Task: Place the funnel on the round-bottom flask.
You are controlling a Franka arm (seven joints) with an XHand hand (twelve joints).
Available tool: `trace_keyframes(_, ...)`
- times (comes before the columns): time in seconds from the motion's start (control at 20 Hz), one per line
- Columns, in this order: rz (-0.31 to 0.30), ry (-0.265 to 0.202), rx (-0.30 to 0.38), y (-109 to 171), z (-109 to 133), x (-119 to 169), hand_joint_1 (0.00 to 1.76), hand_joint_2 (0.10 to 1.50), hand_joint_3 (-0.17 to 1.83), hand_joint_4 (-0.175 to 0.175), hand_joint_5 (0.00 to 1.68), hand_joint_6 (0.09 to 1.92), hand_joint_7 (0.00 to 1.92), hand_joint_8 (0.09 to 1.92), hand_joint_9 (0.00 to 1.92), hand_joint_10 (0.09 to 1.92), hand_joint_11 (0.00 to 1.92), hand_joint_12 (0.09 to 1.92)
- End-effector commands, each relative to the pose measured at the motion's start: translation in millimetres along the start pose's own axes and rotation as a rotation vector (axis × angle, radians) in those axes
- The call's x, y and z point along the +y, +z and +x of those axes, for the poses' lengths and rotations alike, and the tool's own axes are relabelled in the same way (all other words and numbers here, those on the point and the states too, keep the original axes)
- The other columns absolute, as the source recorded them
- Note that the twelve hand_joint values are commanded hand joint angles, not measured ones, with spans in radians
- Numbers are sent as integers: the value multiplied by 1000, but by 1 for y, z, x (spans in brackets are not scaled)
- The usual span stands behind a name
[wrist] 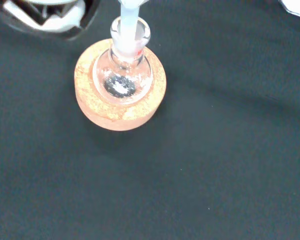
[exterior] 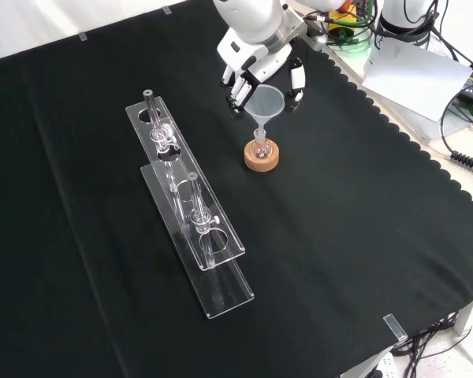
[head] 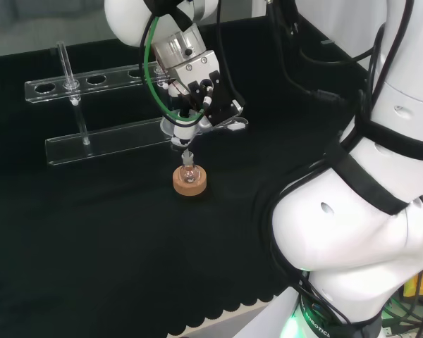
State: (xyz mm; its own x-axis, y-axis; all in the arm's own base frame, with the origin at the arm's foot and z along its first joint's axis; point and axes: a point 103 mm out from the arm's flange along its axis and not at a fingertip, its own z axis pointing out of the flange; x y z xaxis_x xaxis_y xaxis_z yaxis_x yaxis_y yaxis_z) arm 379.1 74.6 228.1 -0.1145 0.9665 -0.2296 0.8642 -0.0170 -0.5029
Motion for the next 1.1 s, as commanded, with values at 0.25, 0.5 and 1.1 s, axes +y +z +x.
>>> trace_keyframes(0.25,30,16,-3,11,-9,3,869,747,695,-17,812,682,774,676,1137,447,635,1241)
trace_keyframes(0.5,31,12,-3,14,-8,4,869,747,695,-17,811,683,773,677,1136,448,634,1241)
trace_keyframes(1.1,23,7,-20,15,5,9,870,747,696,-17,810,684,773,679,1135,449,633,1242)
